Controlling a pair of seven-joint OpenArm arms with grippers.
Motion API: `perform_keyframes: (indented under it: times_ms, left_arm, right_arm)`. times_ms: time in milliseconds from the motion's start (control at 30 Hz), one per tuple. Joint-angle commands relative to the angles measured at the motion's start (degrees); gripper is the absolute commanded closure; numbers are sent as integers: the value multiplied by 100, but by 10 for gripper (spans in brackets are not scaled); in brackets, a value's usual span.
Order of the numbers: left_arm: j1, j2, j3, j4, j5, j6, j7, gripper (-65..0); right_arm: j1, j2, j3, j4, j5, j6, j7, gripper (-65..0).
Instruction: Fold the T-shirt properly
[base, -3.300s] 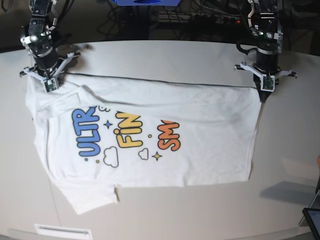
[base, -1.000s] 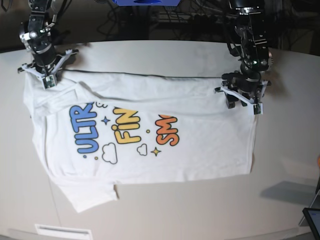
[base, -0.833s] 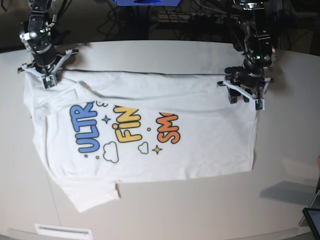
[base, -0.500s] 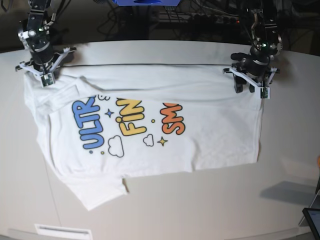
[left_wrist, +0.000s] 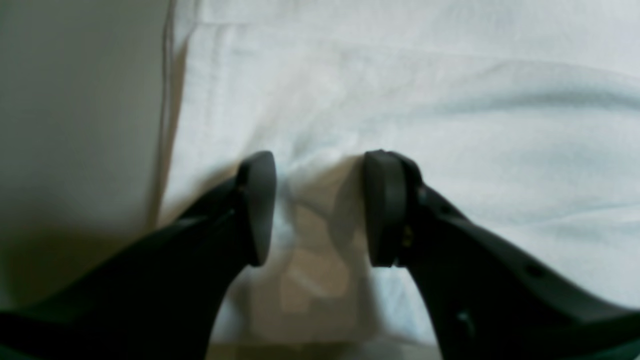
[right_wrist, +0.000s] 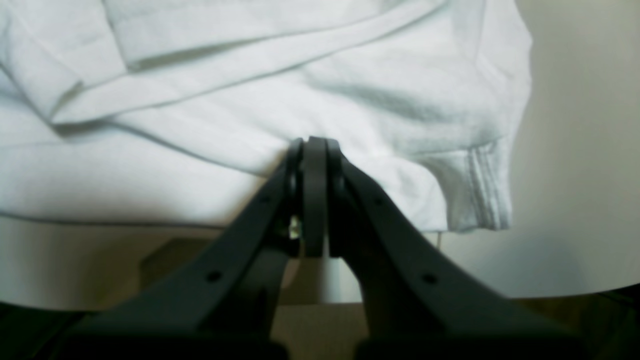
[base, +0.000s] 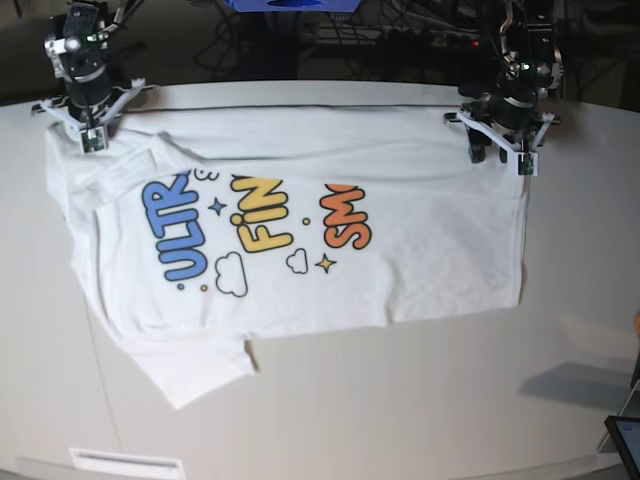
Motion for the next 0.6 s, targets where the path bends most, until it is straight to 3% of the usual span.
perform_keyframes:
  times_ms: [0, 567]
  left_arm:
    - [64, -30, -19, 13, 150, 38, 297, -270]
    - [-209, -39, -19, 48, 150, 38, 332, -270]
  right_arm:
    - [-109, -20, 38, 23, -124, 47, -264, -4]
    - [-355, -257, 21, 524, -132, 47, -264, -7]
